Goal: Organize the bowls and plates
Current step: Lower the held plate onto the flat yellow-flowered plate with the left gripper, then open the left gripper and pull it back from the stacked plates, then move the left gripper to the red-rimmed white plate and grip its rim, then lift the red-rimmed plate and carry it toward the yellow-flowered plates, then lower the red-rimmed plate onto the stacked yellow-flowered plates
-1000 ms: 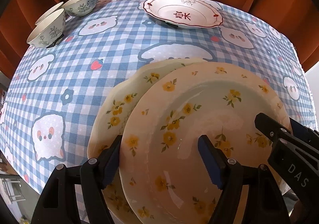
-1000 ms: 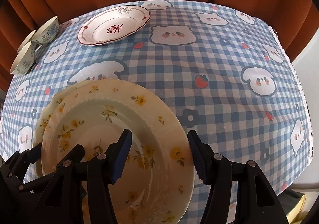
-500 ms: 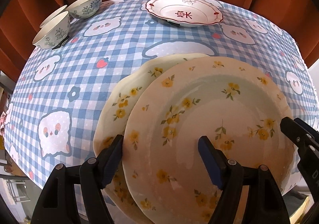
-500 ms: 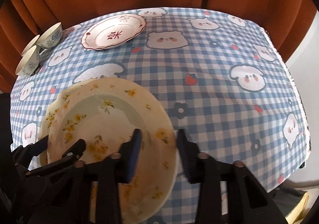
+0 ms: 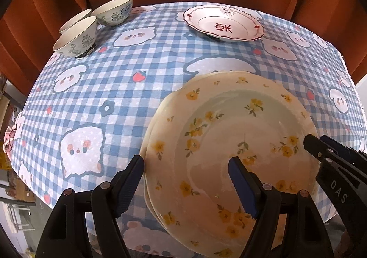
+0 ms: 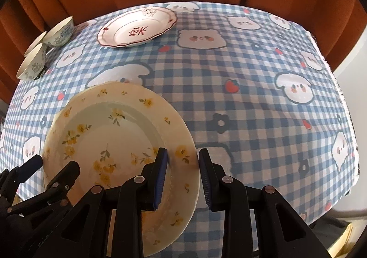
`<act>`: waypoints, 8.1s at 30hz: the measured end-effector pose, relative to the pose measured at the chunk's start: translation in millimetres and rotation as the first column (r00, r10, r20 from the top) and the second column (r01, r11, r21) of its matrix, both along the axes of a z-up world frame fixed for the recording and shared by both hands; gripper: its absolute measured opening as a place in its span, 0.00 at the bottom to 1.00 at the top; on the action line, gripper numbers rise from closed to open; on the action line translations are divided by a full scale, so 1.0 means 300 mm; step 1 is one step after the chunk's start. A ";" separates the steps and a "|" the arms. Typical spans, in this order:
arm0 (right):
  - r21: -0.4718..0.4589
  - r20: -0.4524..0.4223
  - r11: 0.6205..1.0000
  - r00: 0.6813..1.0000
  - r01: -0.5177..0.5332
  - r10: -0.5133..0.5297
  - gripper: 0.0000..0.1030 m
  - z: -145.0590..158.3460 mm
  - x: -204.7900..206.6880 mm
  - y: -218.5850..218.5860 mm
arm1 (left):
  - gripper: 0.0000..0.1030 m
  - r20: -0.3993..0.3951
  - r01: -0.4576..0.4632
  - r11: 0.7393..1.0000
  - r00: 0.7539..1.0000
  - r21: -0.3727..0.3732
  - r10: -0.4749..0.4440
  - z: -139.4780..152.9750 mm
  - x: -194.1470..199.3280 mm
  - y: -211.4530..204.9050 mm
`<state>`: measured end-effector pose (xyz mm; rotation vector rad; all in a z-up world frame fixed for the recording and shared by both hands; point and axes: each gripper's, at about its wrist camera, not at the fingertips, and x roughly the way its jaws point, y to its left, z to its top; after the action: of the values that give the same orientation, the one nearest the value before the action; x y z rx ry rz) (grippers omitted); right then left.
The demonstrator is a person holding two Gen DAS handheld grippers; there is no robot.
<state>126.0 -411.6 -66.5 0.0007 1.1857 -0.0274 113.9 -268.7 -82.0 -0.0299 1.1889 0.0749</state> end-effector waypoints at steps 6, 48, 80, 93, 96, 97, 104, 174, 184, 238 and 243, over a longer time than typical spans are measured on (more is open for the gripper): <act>-0.008 0.009 0.999 0.999 -0.032 0.032 0.31 -0.005 0.013 0.031 | 0.76 -0.014 -0.019 1.000 1.000 0.013 0.019 0.002 0.004 0.011; 0.045 0.166 0.992 0.979 0.116 -0.122 0.75 0.231 0.405 0.178 | 0.90 0.150 0.166 0.986 0.975 -0.019 -0.161 0.195 0.535 0.118; 0.107 0.058 0.987 0.990 0.122 -0.129 0.55 -0.123 0.918 0.037 | 0.69 0.054 0.123 0.990 0.991 -0.066 -0.119 -0.130 0.943 -0.006; 0.103 0.026 0.987 0.992 0.121 -0.125 0.55 -0.119 0.755 0.081 | 0.69 0.009 0.134 0.990 0.991 -0.037 -0.133 -0.122 0.778 0.036; 0.103 0.017 0.987 0.992 0.120 -0.122 0.55 -0.118 0.711 0.098 | 0.69 0.001 0.134 0.990 0.991 -0.041 -0.134 -0.120 0.741 0.051; 0.103 0.013 0.987 0.992 0.120 -0.122 0.55 -0.118 0.698 0.102 | 0.69 0.002 0.137 0.990 0.991 -0.043 -0.137 -0.118 0.730 0.056; 0.107 0.010 0.990 0.995 0.093 -0.095 0.55 -0.120 0.668 0.109 | 0.67 0.015 0.148 0.988 0.989 -0.036 -0.148 -0.115 0.736 0.062; 0.019 0.102 0.971 0.965 0.240 -0.241 0.47 0.198 0.016 0.120 | 0.67 0.077 0.280 0.956 0.959 -0.089 -0.274 0.173 0.150 0.013; 0.022 0.039 0.988 0.987 0.155 -0.156 0.47 0.094 -0.016 0.040 | 0.68 0.034 0.209 0.975 0.978 -0.071 -0.207 0.086 0.085 -0.067; 0.079 0.004 0.996 0.999 -0.038 0.038 0.27 0.007 0.009 0.062 | 0.68 0.038 -0.013 1.000 0.999 0.018 0.013 0.043 0.072 -0.011; 0.059 0.016 0.997 0.999 -0.047 0.046 0.28 0.003 0.013 0.069 | 0.70 0.041 -0.005 0.999 0.999 0.041 0.004 0.036 0.071 -0.024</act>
<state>129.9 -390.8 -65.7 0.0254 1.1715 0.0483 135.1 -276.0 -71.1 0.0017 1.1461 0.1021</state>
